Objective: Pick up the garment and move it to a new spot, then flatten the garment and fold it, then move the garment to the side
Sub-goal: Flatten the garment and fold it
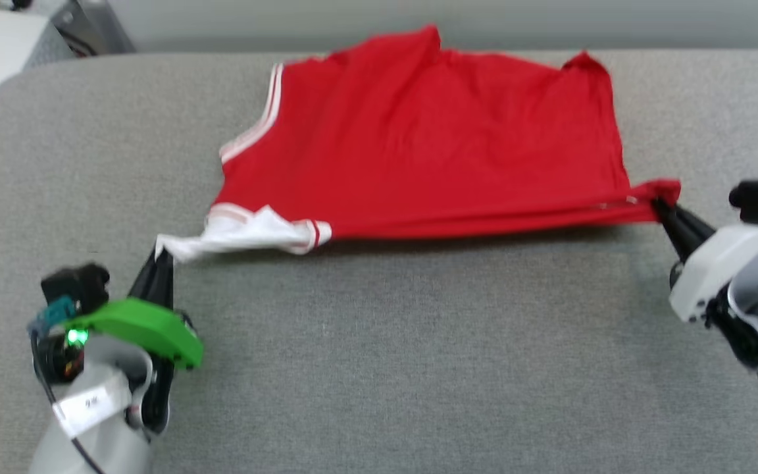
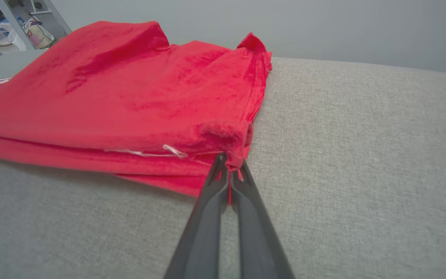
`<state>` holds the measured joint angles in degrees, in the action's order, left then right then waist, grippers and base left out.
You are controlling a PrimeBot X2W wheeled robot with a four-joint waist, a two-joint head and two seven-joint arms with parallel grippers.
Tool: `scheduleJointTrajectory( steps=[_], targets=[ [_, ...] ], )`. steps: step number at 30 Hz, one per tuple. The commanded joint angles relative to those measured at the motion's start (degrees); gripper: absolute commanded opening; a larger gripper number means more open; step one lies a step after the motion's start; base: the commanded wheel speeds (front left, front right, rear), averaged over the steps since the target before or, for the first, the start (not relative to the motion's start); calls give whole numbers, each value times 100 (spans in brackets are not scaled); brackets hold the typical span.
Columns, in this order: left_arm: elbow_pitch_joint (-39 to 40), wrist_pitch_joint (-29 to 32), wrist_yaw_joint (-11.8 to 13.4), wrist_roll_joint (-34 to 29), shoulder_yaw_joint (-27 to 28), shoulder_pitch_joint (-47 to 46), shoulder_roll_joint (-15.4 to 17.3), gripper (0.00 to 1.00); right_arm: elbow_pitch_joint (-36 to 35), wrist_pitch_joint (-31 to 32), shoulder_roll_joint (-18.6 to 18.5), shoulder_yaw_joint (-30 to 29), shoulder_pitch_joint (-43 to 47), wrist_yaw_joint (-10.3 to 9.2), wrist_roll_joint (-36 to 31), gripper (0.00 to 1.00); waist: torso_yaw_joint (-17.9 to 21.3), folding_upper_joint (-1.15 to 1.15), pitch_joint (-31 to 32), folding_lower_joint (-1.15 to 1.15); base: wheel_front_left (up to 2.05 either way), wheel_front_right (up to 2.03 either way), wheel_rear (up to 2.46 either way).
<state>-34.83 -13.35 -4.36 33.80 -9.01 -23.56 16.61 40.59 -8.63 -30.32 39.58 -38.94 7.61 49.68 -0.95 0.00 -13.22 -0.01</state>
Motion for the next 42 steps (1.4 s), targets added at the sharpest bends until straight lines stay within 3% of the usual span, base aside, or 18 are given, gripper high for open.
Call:
scheduleJointTrajectory(
  steps=[1,13,18,24,28,32,42],
  targets=[
    [224,80,151,56,98,324,161,0,-40,-35,-175,-90,265,-12,59,0,-30,0,586,1,0,0,0],
    [2902,1160,1173,348,353,2985,377,0,-1133,201,-242,-1055,2566,-12,-216,0,-61,0,1158,1,0,0,0],
    [3888,1593,1567,409,411,3822,441,0,-1870,646,-13,-1832,3667,-12,-687,0,-63,0,1244,1,0,0,0],
    [4713,1911,1840,431,396,4181,453,0,-3059,1331,468,-2901,4640,-12,-1369,0,-63,0,1160,1,0,0,0],
    [4965,2041,1860,352,298,3988,514,0,-3831,1900,816,-3407,4881,-12,-1766,0,-30,0,1043,1,0,0,0],
    [4900,2137,1715,300,86,3409,508,0,-4336,2331,997,-3712,4761,-12,-2056,0,-43,0,806,1,0,0,0],
    [3705,1926,1205,192,-303,1640,273,0,-4313,2765,992,-3737,3715,-12,-2313,0,-7,0,27,1,0,0,0]
  ],
)
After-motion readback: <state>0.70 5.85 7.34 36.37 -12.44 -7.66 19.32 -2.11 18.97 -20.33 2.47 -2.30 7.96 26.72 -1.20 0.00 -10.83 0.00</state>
